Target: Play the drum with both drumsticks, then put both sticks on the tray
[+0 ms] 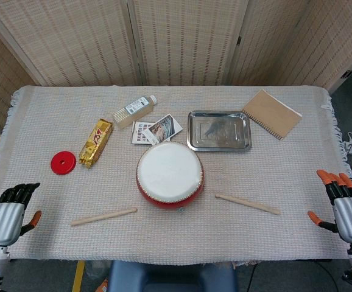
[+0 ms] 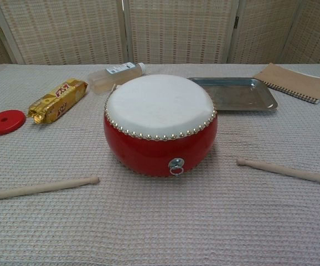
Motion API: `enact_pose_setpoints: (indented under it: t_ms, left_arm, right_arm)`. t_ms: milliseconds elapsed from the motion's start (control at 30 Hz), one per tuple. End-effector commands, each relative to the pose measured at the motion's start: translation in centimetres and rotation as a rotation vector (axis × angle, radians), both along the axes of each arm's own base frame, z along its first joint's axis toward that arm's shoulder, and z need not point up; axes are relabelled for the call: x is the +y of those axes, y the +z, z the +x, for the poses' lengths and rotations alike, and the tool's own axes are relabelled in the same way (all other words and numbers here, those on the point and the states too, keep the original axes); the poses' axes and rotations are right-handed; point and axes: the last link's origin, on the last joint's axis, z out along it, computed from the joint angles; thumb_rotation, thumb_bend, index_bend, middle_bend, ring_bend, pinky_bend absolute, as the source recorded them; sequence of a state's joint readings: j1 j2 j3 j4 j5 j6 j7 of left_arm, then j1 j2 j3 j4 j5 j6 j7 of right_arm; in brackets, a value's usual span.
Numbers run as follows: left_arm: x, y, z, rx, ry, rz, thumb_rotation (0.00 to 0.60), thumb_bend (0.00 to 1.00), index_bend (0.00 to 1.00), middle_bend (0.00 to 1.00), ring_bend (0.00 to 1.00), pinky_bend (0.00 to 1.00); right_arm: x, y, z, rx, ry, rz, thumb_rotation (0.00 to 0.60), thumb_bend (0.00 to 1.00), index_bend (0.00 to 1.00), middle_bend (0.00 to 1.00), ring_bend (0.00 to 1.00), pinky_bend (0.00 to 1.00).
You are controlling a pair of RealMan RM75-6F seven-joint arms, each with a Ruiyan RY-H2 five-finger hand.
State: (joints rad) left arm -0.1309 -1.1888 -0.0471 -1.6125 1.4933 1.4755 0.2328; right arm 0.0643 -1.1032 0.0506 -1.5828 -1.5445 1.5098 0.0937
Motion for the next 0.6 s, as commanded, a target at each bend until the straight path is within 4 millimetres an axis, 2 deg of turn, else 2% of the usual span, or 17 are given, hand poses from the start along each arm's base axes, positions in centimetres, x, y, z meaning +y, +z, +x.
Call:
enact_pose_setpoints:
  t_ms: [33, 367, 600]
  left_arm:
    - [0.1, 0.0, -0.1, -0.002, 0.002, -0.001, 0.600, 0.35, 0.18, 0.20, 0.15, 0.21]
    - [0.2, -0.2, 0.1, -0.025, -0.002, -0.019, 0.600, 0.35, 0.22, 0.20, 0.16, 0.21]
    - [1.4, -1.6, 1.7, -0.110, -0.056, -0.108, 0.600, 0.38, 0.27, 0.21, 0.18, 0.22]
  right_arm:
    - [0.0, -0.1, 0.0, -0.004, 0.004, -0.004, 0.600, 0.11, 0.00, 0.10, 0.00, 0.05]
    - [-0.2, 0.3, 0.3, 0.000, 0.021, -0.024, 0.600, 0.11, 0.00, 0.10, 0.00, 0.05]
    - [-0.9, 1.0, 0.3, 0.010, 0.030, -0.045, 0.600, 0.11, 0.00, 0.10, 0.00, 0.05]
